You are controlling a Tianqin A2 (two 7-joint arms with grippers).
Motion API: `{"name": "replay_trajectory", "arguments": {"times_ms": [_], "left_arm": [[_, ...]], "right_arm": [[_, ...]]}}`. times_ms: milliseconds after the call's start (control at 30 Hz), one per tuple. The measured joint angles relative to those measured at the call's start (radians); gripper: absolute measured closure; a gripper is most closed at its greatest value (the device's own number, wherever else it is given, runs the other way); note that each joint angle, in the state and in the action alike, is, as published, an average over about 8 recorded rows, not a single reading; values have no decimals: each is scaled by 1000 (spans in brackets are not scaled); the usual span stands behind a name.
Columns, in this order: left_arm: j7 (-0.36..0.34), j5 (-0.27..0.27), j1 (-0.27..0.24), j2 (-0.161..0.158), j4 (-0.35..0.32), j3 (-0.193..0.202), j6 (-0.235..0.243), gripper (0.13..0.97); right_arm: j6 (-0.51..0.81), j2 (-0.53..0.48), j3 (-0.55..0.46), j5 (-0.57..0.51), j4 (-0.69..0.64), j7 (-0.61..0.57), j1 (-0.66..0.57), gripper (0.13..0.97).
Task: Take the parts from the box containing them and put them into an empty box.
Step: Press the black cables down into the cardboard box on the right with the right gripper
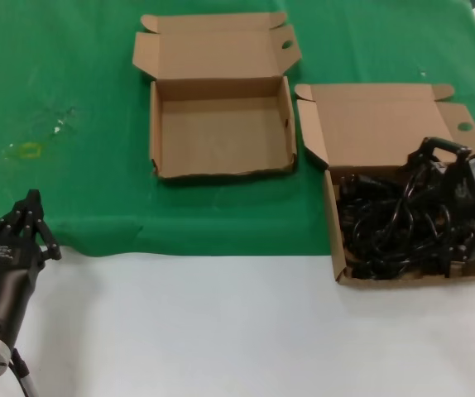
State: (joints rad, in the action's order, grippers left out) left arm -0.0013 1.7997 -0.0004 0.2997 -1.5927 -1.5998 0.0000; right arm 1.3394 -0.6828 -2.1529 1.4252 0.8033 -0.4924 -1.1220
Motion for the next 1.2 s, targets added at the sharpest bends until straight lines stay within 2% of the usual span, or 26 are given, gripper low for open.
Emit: {"name": "replay_trajectory", "arguments": {"times_ms": [367,767,1067,1200], "left_arm": [[0,0,0,0,0,0,0,953],[0,0,0,0,0,0,0,953],[0,0,0,0,0,0,0,953],[0,0,0,0,0,0,0,953]], "right_arm": [[8,51,-17,-31,-32,-39,-28,129],[12,38,-14,-43,18,-18,-9,170],[20,10,-9,-45,74,11,26,283],[22,2,-5,-44,94,24,37,376]]}}
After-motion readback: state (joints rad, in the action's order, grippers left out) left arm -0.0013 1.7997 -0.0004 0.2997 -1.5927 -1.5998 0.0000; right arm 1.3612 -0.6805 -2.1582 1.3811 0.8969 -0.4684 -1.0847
